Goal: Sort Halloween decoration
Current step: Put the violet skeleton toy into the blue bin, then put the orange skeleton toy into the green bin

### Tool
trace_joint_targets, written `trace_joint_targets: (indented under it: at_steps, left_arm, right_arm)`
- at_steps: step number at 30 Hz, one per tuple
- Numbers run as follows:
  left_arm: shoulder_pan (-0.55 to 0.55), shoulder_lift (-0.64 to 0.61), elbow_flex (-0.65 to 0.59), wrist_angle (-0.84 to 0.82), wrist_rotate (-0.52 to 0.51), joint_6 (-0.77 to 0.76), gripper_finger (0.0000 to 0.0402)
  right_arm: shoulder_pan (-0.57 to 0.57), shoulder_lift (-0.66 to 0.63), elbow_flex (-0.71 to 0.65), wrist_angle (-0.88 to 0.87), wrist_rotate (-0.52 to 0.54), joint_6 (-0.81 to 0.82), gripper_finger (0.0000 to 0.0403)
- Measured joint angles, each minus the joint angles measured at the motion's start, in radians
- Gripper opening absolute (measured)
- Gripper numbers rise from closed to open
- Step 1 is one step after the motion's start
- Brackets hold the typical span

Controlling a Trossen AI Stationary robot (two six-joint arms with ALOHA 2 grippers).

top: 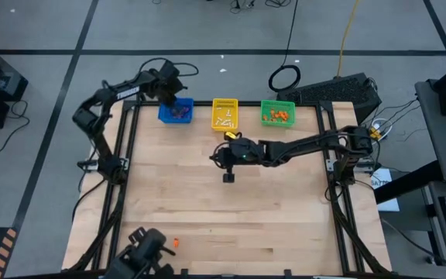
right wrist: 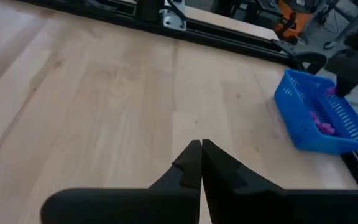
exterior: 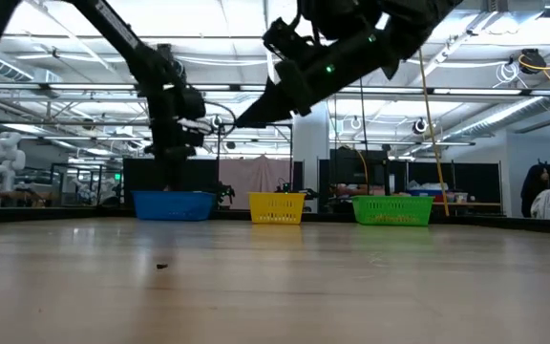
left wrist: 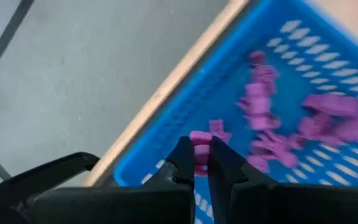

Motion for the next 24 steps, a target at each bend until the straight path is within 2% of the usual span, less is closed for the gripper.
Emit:
trace_joint_targets:
  at_steps: [9,16,19,21,24]
  left_arm:
    - [0.018,0.088,0.013,-0.004,0.001,0.031,0.0019]
    - [0.004,0.083,0.014,-0.04,-0.001,0.026,0.0112]
    - [-0.008,0.078,0.014,-0.055,-0.032,0.025,0.0142]
    - [-0.022,0.062,0.014,-0.068,-0.05,0.025,0.0145]
    - [-0.052,0.014,0.014,-0.106,-0.052,0.025,0.0127]
  right_arm:
    - [-0.008,0.0,-0.039,0.052,0.0,-0.018,0.0]
    - [-0.007,0.0,-0.039,0.051,-0.001,-0.019,0.0]
    - [-0.007,0.0,-0.039,0.051,0.0,-0.018,0.0]
    - [-0.007,0.0,-0.039,0.051,0.0,-0.018,0.0]
    - [-0.006,0.0,-0.039,0.047,0.0,-0.019,0.0]
